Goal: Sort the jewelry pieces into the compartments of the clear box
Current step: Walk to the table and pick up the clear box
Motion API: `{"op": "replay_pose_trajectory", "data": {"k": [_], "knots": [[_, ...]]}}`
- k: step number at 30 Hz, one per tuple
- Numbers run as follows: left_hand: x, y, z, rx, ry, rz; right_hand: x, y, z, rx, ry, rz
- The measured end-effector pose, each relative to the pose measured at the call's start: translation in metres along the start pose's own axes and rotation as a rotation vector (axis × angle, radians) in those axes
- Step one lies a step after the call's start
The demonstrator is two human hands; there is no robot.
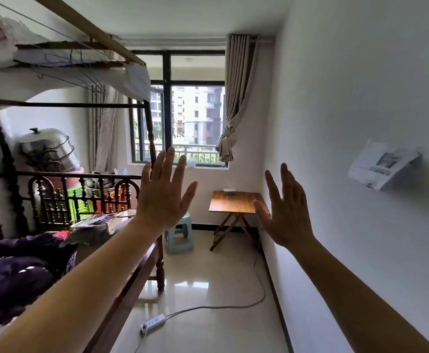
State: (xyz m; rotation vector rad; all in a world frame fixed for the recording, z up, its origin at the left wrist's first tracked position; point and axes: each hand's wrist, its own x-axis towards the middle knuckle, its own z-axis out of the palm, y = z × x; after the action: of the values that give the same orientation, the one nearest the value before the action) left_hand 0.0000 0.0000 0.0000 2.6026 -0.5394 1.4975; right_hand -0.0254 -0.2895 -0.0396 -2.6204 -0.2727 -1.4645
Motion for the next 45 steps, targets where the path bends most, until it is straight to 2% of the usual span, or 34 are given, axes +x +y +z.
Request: {"op": "replay_pose_trajectory", "data": {"k": [2, 6, 12, 21, 29, 33, 37, 45], "knots": [[0.009, -0.029, 0.025, -0.007, -0.040, -0.047, 0.015, -0.005, 0.036, 0.015, -0.045, 0.054], [0.038, -0.084, 0.090, 0.019, -0.118, -0.048, 0.046, -0.002, 0.114, -0.048, -0.104, 0.035], [0.085, -0.123, 0.185, -0.019, -0.147, -0.110, 0.093, 0.017, 0.200, -0.064, -0.142, 0.068], [0.149, -0.138, 0.374, -0.043, -0.209, -0.096, 0.153, 0.100, 0.374, -0.007, -0.180, 0.110], [0.258, -0.166, 0.536, 0.033, -0.261, -0.074, 0.265, 0.190, 0.537, 0.013, -0.284, 0.165], [0.292, -0.191, 0.609, 0.015, -0.268, -0.106, 0.314, 0.210, 0.614, 0.011, -0.335, 0.188], [0.320, -0.226, 0.692, 0.005, -0.263, -0.135, 0.355, 0.224, 0.702, 0.022, -0.373, 0.123], [0.403, -0.308, 0.873, -0.049, -0.295, -0.114, 0.447, 0.250, 0.887, -0.025, -0.414, 0.140]]}}
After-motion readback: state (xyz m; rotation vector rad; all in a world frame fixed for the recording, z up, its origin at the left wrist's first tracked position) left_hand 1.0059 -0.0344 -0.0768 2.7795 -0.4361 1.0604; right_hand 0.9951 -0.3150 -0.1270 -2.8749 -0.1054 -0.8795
